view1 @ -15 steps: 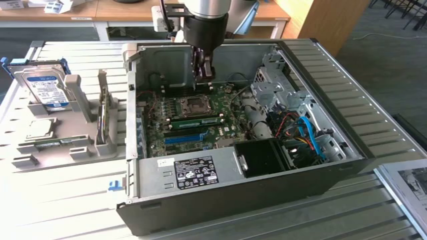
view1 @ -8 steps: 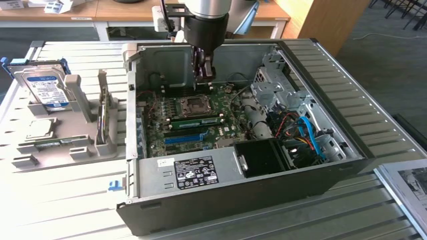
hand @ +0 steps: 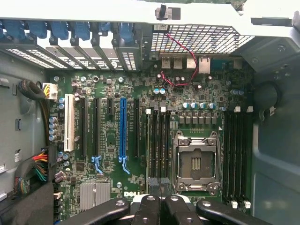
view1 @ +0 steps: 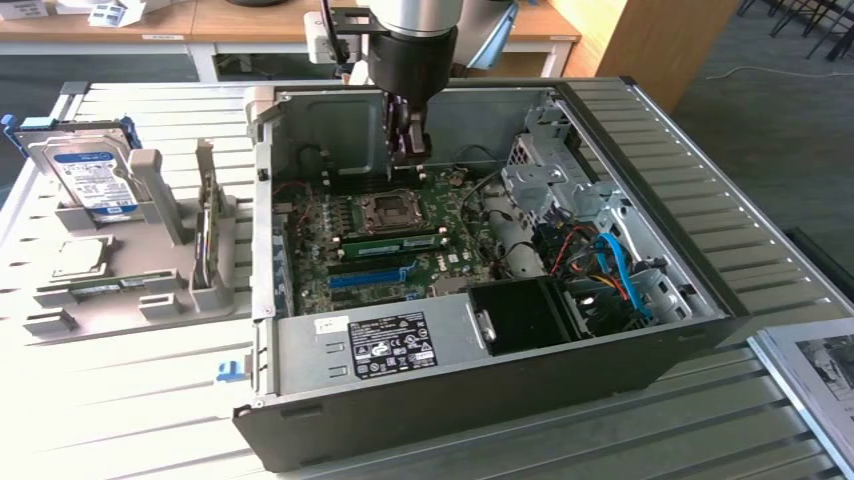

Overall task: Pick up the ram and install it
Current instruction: 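Press down the ram until it locks into place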

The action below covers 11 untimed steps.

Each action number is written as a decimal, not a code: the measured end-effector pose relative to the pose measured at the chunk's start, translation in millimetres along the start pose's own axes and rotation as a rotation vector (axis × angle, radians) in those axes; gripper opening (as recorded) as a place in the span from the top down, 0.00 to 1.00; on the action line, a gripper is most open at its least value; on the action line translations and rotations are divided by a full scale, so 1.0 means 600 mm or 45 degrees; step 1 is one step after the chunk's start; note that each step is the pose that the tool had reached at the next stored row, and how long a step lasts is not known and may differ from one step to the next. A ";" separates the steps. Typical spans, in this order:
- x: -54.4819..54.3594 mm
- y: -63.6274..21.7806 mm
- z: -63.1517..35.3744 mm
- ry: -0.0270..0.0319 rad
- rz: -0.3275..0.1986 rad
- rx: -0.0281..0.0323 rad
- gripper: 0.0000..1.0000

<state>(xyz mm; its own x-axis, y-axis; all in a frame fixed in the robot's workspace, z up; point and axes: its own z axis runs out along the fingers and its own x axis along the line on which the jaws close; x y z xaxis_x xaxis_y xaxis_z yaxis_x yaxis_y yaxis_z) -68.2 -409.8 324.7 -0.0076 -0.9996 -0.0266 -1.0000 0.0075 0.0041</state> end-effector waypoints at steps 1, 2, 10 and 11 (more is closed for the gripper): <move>0.000 0.000 0.000 0.0000 0.005 0.0000 0.90; 0.000 0.000 0.000 0.0001 0.016 0.0003 0.90; 0.000 0.000 0.001 -0.0005 0.150 0.0039 0.90; 0.000 0.000 0.001 -0.0006 0.167 0.0044 0.90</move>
<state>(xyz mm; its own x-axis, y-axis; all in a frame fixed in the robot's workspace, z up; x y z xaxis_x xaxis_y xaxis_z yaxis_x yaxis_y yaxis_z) -68.2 -409.8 324.2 -0.1382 -0.9900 -0.0265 -0.9904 0.1381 0.0042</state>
